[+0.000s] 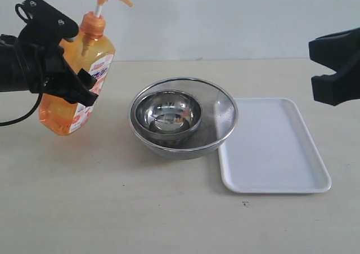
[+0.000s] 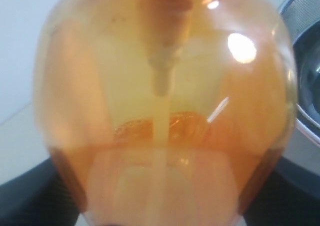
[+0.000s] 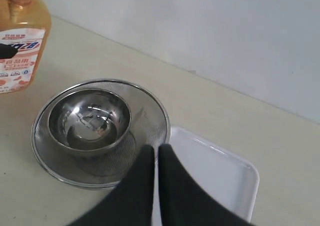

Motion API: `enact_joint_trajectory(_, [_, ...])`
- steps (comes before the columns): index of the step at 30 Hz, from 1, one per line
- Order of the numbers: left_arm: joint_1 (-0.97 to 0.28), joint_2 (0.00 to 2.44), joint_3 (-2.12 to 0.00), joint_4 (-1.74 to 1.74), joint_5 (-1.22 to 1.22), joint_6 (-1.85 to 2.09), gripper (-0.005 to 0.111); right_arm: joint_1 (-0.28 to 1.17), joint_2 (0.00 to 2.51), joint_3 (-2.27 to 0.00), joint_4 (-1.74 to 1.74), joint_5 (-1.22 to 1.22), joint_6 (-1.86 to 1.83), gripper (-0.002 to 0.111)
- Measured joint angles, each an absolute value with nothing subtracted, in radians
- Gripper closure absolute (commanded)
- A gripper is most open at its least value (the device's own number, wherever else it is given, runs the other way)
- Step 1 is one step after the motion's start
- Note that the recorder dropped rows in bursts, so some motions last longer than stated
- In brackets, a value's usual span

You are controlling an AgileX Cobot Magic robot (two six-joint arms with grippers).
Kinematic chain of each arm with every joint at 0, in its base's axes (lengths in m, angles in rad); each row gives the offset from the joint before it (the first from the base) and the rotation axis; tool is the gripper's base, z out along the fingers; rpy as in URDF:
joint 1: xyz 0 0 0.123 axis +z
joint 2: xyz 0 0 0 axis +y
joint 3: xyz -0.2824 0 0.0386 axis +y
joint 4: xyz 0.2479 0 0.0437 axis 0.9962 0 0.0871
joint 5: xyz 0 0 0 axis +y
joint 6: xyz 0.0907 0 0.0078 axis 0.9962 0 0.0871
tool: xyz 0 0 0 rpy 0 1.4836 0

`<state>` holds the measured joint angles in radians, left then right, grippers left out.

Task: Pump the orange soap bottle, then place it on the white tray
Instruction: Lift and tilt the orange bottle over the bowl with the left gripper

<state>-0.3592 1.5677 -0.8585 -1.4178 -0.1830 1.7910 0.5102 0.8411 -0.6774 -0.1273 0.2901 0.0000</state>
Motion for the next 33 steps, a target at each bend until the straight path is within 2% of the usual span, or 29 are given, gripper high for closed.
enact_joint_trajectory(17, [-0.51,1.67,-0.86,-1.286,-0.377,1.755,0.102,0.51,0.841,-0.677,-0.127,0.269,0.0,0.108])
enact_joint_trajectory(26, [-0.524,1.695,-0.86,-1.189,-0.403,1.63,0.102,0.51,0.863,-0.677,-0.131,0.263,0.0,0.108])
enact_joint_trajectory(33, [-0.524,1.695,-0.86,-1.18,-0.403,1.606,0.102,0.51,1.028,-0.732,-0.133,0.227,-0.016,0.108])
